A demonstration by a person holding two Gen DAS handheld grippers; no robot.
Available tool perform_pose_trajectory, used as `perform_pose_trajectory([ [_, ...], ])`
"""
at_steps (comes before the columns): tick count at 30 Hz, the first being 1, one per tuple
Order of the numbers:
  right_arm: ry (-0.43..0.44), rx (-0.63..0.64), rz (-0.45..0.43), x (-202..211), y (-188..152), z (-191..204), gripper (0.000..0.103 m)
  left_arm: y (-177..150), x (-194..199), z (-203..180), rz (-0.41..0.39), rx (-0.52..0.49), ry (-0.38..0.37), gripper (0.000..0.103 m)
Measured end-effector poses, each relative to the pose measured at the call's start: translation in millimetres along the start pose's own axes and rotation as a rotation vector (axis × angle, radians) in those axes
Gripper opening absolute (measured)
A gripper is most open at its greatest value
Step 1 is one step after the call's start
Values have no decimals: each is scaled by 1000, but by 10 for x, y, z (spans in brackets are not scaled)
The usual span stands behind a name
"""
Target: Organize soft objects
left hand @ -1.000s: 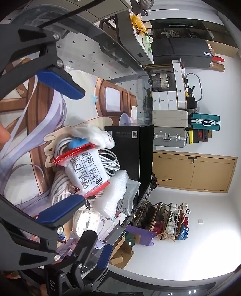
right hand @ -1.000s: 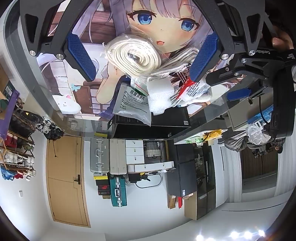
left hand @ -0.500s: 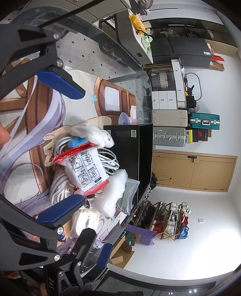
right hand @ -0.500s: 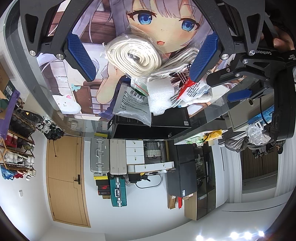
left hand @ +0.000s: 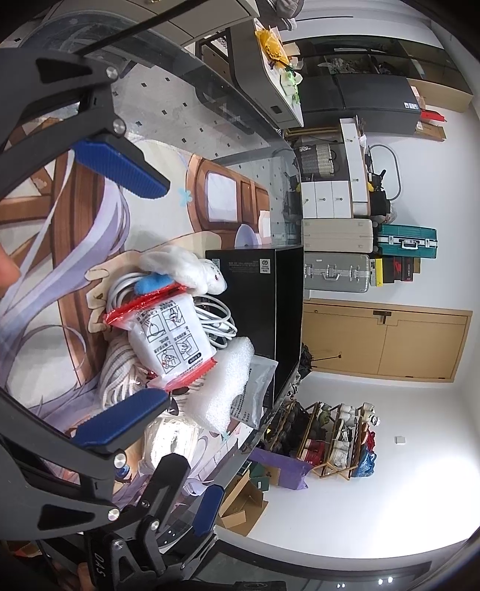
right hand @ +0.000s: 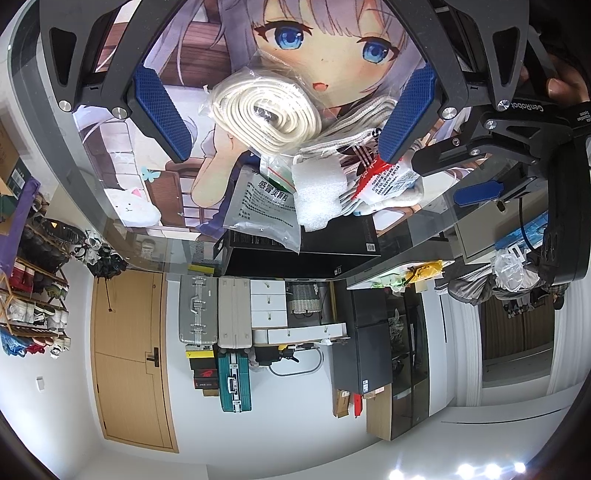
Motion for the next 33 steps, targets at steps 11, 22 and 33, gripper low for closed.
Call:
perform_pose_trajectory([
  [11, 4, -13, 1, 5, -21, -46, 103, -5, 7, -14, 1, -5, -4, 103],
  [22, -6, -7, 6, -36, -32, -59, 103, -1, 3, -10, 1, -4, -2, 103],
  [33, -17, -1, 27, -3, 19, -54, 103, 37, -12, 48, -6, 5, -11, 103],
])
Point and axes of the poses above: each gripper's, at about its wrist camera, not at the fingertips, and x roughly against the way its jaws point, z to its left, y to its top, the point moved 3 cm from there along -x, roughly the way its jaws point, and after that the axes turned 4 degrees about z, right-handed, at the moved point
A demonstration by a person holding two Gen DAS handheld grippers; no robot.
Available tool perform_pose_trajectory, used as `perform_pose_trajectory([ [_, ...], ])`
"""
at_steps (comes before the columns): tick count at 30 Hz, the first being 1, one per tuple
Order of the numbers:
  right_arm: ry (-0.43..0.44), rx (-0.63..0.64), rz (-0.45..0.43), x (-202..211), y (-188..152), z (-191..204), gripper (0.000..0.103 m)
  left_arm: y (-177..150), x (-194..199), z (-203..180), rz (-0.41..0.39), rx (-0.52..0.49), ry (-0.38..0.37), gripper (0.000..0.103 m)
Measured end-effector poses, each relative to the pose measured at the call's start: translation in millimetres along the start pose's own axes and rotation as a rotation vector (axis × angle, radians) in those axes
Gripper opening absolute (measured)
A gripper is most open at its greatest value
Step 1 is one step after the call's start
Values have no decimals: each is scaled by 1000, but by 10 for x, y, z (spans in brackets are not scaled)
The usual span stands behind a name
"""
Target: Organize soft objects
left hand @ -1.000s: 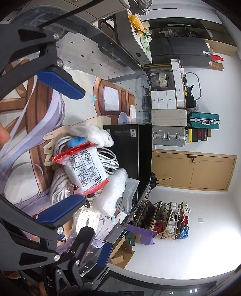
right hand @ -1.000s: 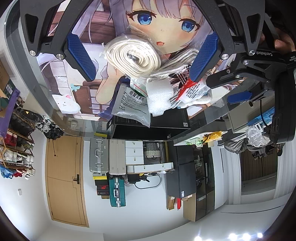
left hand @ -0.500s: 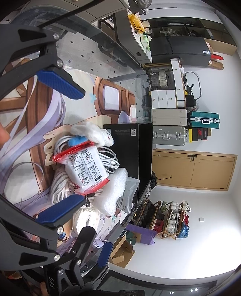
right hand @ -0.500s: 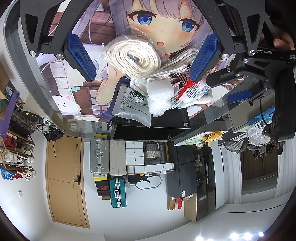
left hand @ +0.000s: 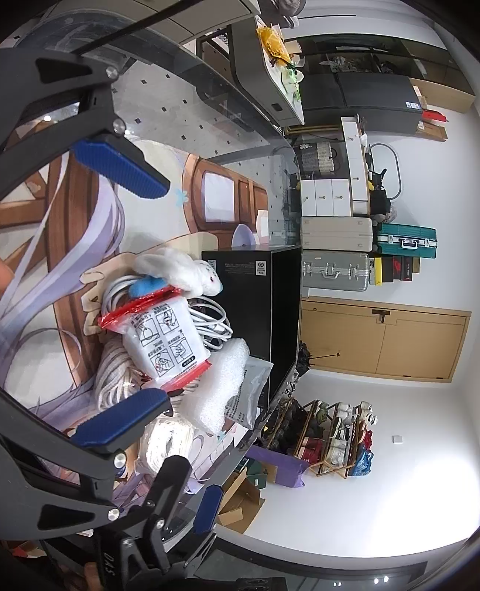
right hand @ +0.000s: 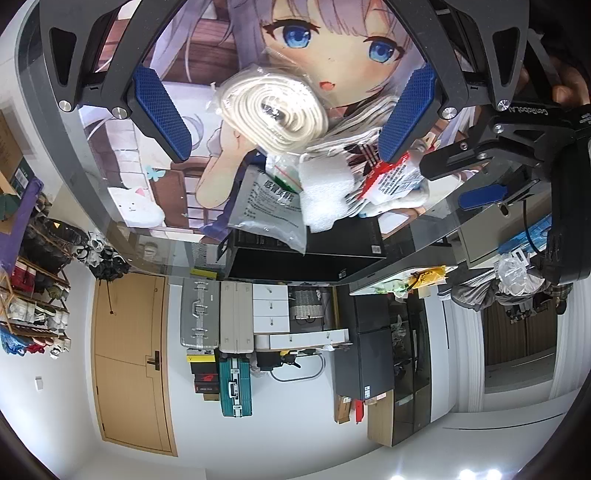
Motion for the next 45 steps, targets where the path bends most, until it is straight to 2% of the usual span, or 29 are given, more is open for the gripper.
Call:
perform_pose_trajectory([
  [6, -2, -2, 8, -18, 45, -31, 103, 12, -5, 54, -1, 12, -5, 103],
  [11, 2, 4, 13, -14, 61, -30, 103, 2, -2, -32, 25, -35, -65, 103],
  [20, 4, 69, 53, -112, 161, 48, 103, 65, 33, -60, 24, -49, -106, 103],
  [23, -2, 100, 57, -153, 215, 110, 103, 84, 17, -36, 38, -44, -90, 103],
  [26, 0, 117, 88, -239, 282, 150, 103, 110, 6, -1, 48, -37, -109, 103],
  [29, 7, 124, 120, -345, 348, 167, 103, 149, 8, 41, 39, -37, -74, 103],
  [34, 17, 131, 135, -456, 430, 181, 102, 188, -37, 66, 66, -63, -76, 103],
  [36, 22, 150, 151, -522, 462, 203, 98, 206, -46, 88, 64, -58, -71, 103],
  [38, 29, 168, 165, -567, 478, 238, 85, 225, -62, 106, 62, -43, -84, 103],
  [45, 57, 200, 213, -773, 493, 308, 76, 251, -102, 98, 69, -46, -86, 103],
])
Point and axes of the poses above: each gripper's, at about its wrist camera, not at the fingertips, and x roughly against the way its jaws point, z to its left, y to its top, the point moved 3 cm from there along -x, roughly the way its jaws point, and after that the axes turned 4 degrees about z, right-handed, at the moved point
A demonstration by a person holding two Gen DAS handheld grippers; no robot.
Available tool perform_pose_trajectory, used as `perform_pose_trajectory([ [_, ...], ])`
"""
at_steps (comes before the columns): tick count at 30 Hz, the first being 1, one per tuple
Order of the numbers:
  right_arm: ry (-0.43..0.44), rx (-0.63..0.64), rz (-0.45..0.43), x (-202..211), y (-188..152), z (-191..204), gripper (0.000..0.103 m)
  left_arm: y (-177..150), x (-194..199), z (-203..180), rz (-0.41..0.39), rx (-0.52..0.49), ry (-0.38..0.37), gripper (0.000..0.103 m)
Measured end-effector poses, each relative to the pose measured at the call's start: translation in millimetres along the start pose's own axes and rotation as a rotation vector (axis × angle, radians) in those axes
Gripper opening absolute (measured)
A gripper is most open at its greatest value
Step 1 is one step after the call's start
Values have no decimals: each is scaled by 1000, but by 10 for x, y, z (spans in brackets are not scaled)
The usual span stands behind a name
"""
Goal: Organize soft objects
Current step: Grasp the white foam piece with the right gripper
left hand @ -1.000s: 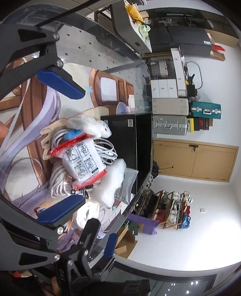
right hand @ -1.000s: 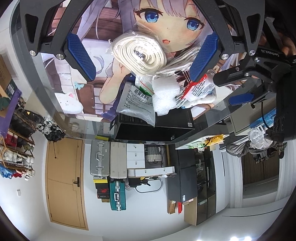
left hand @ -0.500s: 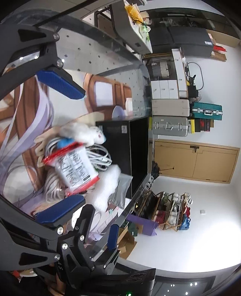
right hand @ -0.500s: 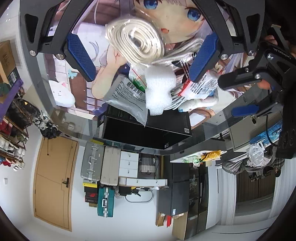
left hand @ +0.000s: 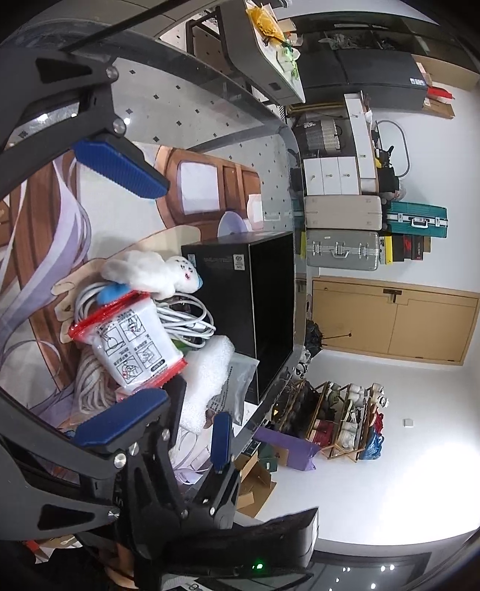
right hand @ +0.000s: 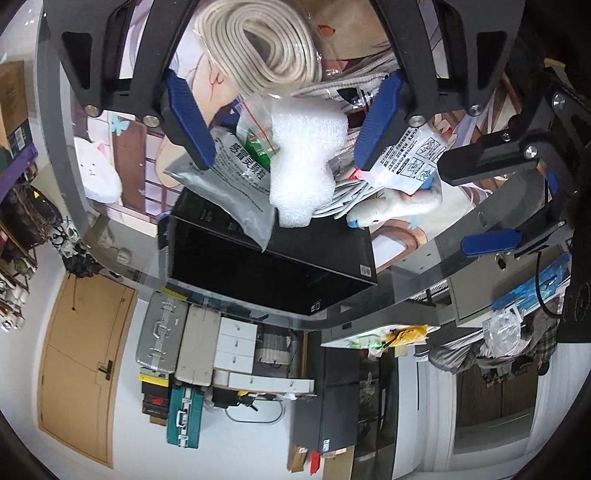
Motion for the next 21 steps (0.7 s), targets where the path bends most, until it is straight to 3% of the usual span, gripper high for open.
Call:
perform_pose_trajectory([
  [3, 12, 4, 15, -70, 32, 11, 71, -2, -13, -14, 2, -5, 1, 103],
  [8, 53, -10, 49, -194, 53, 30, 51, -11, -9, 0, 8, 5, -3, 103],
  [13, 69, -13, 27, -137, 12, 54, 39, -20, -18, -14, 13, -8, 6, 103],
  [21, 50, -30, -28, 116, -138, 51, 36, -49, -31, -124, 29, -40, -3, 103],
])
Point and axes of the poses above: each gripper's, at about its wrist camera, not at the fingertips, and x roughly against the way its jaws point, z to its left, y to its top, the point moved 3 cm from there along -x, roughly the way its jaws point, and after that the axes turned 4 degrees about z, right-handed, at the moved point
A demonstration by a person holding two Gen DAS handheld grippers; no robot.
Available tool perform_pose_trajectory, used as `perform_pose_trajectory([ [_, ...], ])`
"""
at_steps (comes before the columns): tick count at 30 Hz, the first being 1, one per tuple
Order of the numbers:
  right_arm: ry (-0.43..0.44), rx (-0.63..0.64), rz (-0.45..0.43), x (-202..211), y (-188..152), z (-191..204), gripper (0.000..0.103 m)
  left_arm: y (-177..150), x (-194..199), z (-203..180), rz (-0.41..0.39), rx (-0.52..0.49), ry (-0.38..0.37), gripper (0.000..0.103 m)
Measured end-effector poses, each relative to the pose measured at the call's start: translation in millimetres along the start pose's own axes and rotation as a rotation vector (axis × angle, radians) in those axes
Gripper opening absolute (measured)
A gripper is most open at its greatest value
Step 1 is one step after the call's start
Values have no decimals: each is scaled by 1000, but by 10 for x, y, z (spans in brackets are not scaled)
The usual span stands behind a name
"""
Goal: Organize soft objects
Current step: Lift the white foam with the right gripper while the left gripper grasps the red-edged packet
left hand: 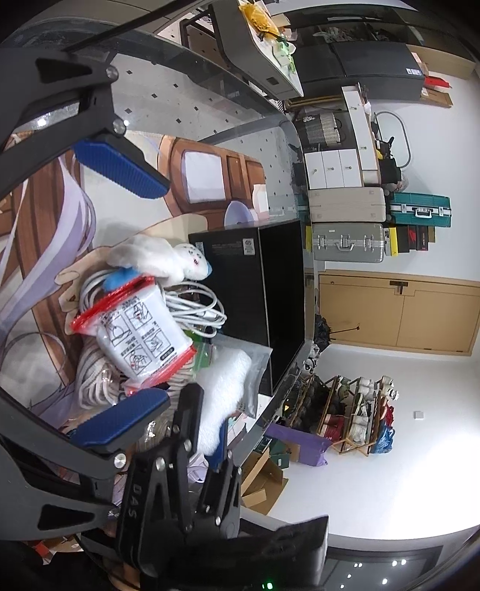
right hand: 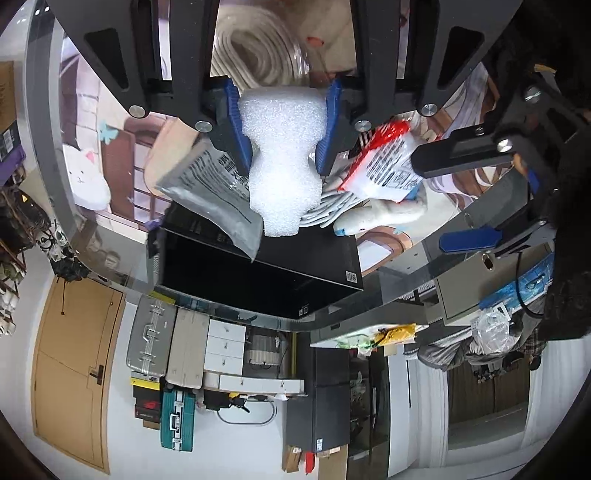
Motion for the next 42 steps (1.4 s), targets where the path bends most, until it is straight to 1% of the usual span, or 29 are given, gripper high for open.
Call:
perform_pose_trajectory([
  [6, -3, -38, -49, 255, -115, -44, 36, -10, -36, -102, 16, -13, -22, 103],
  [12, 4, -44, -63, 369, -213, -23, 36, -20, -111, -231, 46, -49, -35, 102],
  [15, 8, -46, -64, 398, -226, -49, 36, -34, -129, -279, 47, -62, -45, 96],
  [16, 8, -48, -66, 393, -223, -64, 36, -32, -121, -306, 41, -73, -53, 93],
  [18, 8, -49, -65, 391, -214, -54, 36, -26, -115, -342, 40, -90, -80, 90],
  [21, 8, -52, -66, 384, -221, -72, 36, -27, -108, -398, 40, -111, -83, 90],
  [25, 6, -56, -73, 405, -223, -80, 36, -30, -72, -402, 44, -97, -97, 90],
  [27, 5, -58, -77, 418, -219, -82, 36, -22, -12, -376, 28, -75, -117, 90],
  [29, 6, -59, -78, 424, -220, -82, 36, -33, 18, -345, 43, -54, -158, 90],
  [31, 8, -59, -77, 424, -218, -81, 36, -50, 37, -332, 54, -44, -177, 90],
  [36, 7, -56, -80, 431, -216, -70, 36, -84, -22, -302, 82, -31, -171, 90],
  [39, 8, -57, -77, 430, -217, -67, 36, -99, -61, -302, 90, -21, -185, 90],
  [42, 6, -58, -76, 432, -214, -65, 36, -79, -52, -327, 81, -18, -200, 90],
])
Point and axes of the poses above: each gripper's, at about its wrist camera, not at the fingertips, and x roughly against the way its jaws point, z to its left, y to its top, the point moved 3 cm from there along -x, roughly the way its jaws point, and after that the axes turned 4 degrees about z, right-handed, at the moved point
